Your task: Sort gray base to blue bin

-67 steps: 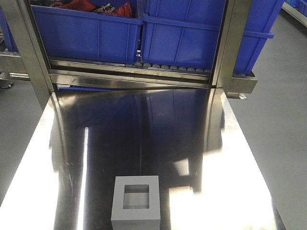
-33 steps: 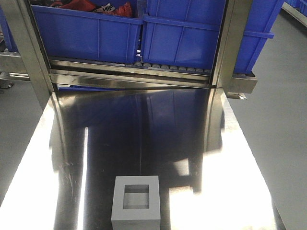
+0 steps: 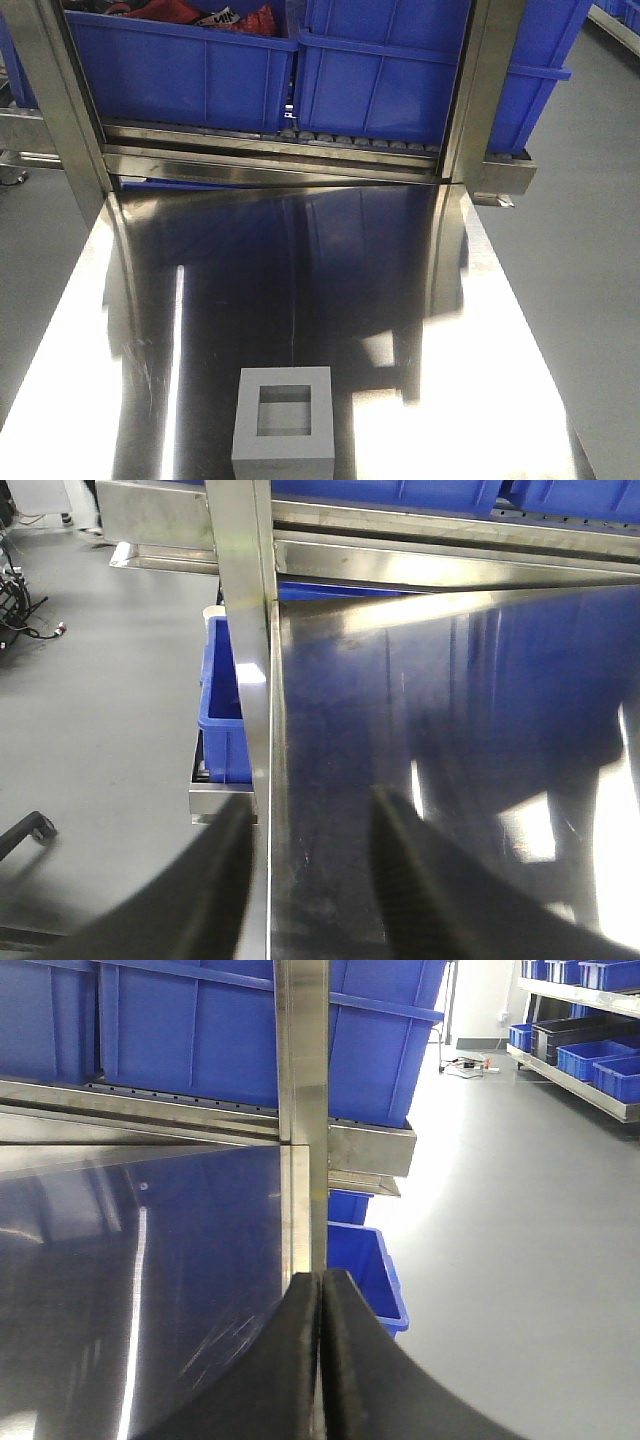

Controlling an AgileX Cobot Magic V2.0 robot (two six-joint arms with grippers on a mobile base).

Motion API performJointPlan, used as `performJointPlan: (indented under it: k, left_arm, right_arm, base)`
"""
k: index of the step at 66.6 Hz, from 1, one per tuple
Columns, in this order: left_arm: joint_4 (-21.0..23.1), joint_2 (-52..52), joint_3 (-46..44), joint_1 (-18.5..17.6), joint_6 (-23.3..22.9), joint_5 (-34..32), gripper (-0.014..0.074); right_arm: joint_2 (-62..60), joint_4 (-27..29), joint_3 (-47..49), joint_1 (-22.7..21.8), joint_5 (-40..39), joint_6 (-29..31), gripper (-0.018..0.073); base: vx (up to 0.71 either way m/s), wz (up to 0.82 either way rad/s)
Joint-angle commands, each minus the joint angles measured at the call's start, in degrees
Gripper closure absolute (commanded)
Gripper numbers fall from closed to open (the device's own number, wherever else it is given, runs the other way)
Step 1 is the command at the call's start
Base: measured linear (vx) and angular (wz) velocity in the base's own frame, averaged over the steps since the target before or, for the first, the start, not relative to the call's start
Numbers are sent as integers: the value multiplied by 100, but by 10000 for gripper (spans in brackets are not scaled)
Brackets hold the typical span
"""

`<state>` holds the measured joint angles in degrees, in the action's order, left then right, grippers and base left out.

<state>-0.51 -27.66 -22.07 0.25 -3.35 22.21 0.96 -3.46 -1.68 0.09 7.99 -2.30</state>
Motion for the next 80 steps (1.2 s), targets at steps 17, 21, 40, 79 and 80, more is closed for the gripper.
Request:
performJointPlan:
  k: [17, 21, 40, 79, 80]
  left_arm:
    - [85, -79, -244, -41, -10, -398, 155]
    - [244, -111, -393, -47, -10, -223, 155]
    - [2454, -980, -1760, -47, 1656, 1334, 155]
    - [4923, -2521, -2668, -298, 3646, 2759, 167]
    - [4937, -2571, -2668, -346, 3646, 2774, 167]
  right_arm:
    - [57, -37, -97, 12, -452, 40, 568]
    - [57, -37, -97, 12, -452, 40, 568]
    - [57, -37, -97, 12, -452, 40, 568]
    - [57, -37, -97, 12, -452, 40, 568]
    - [57, -37, -97, 12, -452, 40, 568]
  base:
    - [0, 0]
    - [0, 0]
    - [0, 0]
    - [0, 0]
    - [0, 0]
